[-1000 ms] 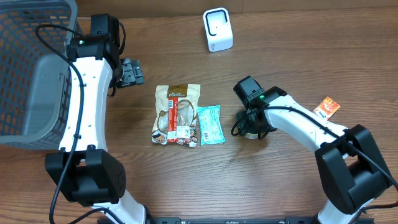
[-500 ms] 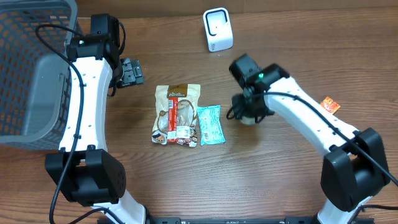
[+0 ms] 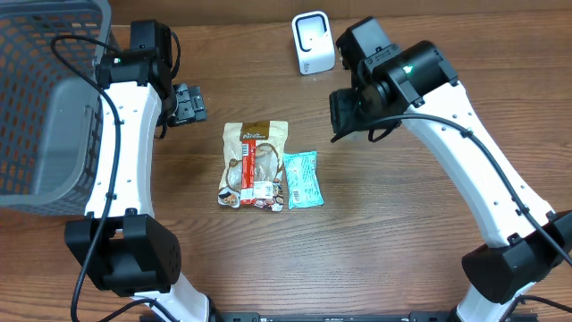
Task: Scan the item barcode
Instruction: 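Lift the green jar up toward the white scanner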
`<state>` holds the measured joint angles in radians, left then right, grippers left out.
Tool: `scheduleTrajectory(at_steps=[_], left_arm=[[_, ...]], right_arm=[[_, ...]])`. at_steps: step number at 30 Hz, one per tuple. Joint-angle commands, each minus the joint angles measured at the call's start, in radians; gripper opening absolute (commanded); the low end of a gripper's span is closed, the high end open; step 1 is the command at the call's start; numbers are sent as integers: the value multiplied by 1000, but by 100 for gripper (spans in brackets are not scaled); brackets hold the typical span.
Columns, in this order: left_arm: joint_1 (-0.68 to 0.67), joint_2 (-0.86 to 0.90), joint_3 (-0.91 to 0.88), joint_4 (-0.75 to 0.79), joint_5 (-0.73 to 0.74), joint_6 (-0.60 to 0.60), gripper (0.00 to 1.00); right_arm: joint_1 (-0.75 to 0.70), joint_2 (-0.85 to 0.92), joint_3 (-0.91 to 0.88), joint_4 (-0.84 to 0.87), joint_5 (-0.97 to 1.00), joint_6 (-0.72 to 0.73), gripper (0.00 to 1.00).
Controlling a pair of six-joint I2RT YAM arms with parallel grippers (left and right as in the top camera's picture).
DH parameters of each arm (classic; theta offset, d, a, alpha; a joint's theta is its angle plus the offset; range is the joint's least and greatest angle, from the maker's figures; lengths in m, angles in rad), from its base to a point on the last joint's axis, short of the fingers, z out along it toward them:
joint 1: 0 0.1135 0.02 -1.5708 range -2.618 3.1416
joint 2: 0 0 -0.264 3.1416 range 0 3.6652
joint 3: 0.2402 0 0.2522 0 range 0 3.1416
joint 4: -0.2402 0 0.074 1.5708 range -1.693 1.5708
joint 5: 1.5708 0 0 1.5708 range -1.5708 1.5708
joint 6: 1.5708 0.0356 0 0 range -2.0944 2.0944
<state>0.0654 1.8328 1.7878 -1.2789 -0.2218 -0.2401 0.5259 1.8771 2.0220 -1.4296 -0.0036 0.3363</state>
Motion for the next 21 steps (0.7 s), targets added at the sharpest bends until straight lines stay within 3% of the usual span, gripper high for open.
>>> scheduleTrajectory(at_steps=[1, 13, 21], left_arm=[[-7, -2, 15, 1, -14, 0, 99], [-7, -2, 15, 1, -14, 0, 100], [-7, -2, 15, 1, -14, 0, 100]], right_arm=[[-7, -13, 25, 50, -20, -18, 48], [-7, 52, -2, 332, -8, -67, 49], [-11, 159, -2, 534, 100, -112, 48]])
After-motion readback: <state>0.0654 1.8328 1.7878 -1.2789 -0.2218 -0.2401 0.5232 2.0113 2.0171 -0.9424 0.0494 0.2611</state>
